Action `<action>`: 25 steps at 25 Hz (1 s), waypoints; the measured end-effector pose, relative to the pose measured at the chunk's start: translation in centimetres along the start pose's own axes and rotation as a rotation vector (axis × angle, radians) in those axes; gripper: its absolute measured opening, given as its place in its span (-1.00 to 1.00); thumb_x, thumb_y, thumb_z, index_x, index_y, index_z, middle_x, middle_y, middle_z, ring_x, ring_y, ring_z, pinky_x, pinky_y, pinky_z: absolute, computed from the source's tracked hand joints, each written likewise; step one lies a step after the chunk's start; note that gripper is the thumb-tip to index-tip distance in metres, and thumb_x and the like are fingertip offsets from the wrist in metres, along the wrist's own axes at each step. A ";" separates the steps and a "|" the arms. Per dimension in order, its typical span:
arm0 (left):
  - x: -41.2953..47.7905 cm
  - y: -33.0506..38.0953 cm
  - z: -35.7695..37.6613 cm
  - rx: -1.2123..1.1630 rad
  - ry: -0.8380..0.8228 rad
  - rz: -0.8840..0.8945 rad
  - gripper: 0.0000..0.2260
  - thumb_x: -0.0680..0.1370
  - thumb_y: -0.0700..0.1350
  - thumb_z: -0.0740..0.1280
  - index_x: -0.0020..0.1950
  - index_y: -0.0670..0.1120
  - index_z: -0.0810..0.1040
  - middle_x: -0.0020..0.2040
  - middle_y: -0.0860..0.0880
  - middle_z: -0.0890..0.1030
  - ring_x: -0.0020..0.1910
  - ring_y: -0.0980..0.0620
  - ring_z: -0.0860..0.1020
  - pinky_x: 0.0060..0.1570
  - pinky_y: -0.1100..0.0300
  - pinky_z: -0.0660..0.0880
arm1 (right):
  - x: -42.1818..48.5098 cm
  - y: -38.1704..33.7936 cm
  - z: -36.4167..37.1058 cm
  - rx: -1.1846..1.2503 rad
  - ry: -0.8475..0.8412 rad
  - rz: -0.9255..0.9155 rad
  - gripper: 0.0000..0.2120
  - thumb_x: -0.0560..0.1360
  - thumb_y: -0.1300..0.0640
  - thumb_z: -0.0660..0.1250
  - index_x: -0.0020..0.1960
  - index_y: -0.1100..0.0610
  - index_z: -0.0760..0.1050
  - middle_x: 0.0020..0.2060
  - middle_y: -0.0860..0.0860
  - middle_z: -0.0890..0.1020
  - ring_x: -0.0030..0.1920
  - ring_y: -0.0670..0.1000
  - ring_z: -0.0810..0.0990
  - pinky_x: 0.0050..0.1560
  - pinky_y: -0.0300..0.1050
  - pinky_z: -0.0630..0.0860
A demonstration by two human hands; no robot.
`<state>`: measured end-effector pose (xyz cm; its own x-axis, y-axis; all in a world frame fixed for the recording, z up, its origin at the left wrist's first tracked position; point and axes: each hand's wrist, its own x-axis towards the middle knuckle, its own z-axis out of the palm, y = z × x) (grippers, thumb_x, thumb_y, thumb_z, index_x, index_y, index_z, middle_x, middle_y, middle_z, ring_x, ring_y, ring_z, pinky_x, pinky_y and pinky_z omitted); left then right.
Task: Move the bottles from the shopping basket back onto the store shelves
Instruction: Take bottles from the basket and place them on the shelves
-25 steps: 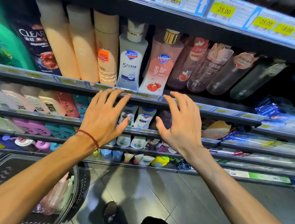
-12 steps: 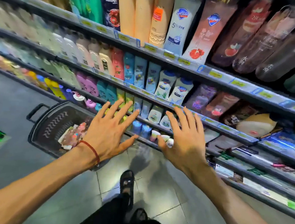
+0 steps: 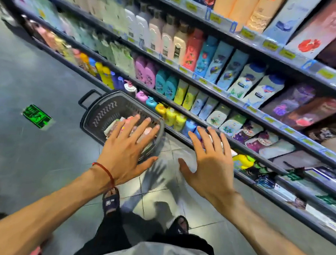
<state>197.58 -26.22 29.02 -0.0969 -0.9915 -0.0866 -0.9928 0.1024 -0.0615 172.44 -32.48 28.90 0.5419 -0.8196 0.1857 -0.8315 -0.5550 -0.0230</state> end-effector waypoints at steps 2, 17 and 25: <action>-1.0 -4.3 1.5 0.013 -0.019 0.020 -0.27 0.59 0.40 -0.02 0.67 0.05 0.10 0.66 -0.09 0.18 0.64 -0.20 0.11 0.57 -0.22 0.12 | 1.6 -4.0 0.8 -0.032 -0.057 0.048 -0.32 0.52 -0.29 0.24 0.53 0.06 0.42 0.52 0.09 0.45 0.58 0.19 0.32 0.59 0.26 0.20; 3.9 -25.8 7.7 0.051 -0.101 0.080 -0.28 0.60 0.37 -0.01 0.66 0.00 0.16 0.65 -0.10 0.20 0.62 -0.20 0.17 0.52 -0.26 0.18 | 13.6 -20.9 8.5 -0.025 -0.123 0.187 -0.34 0.57 -0.27 0.19 0.53 0.10 0.44 0.52 0.13 0.45 0.58 0.24 0.31 0.56 0.29 0.24; 12.3 -29.3 11.0 -0.037 -0.186 0.125 -0.30 0.60 0.34 0.05 0.62 -0.03 0.27 0.62 -0.14 0.25 0.60 -0.24 0.20 0.51 -0.32 0.19 | 21.8 -18.5 15.2 0.144 -0.151 0.259 -0.36 0.54 -0.19 0.33 0.52 0.11 0.45 0.53 0.10 0.43 0.59 0.22 0.30 0.57 0.23 0.22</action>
<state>226.28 -40.50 18.87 -0.2078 -0.9392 -0.2735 -0.9762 0.2167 -0.0025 201.50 -42.22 18.42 0.3358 -0.9419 0.0086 -0.9240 -0.3312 -0.1913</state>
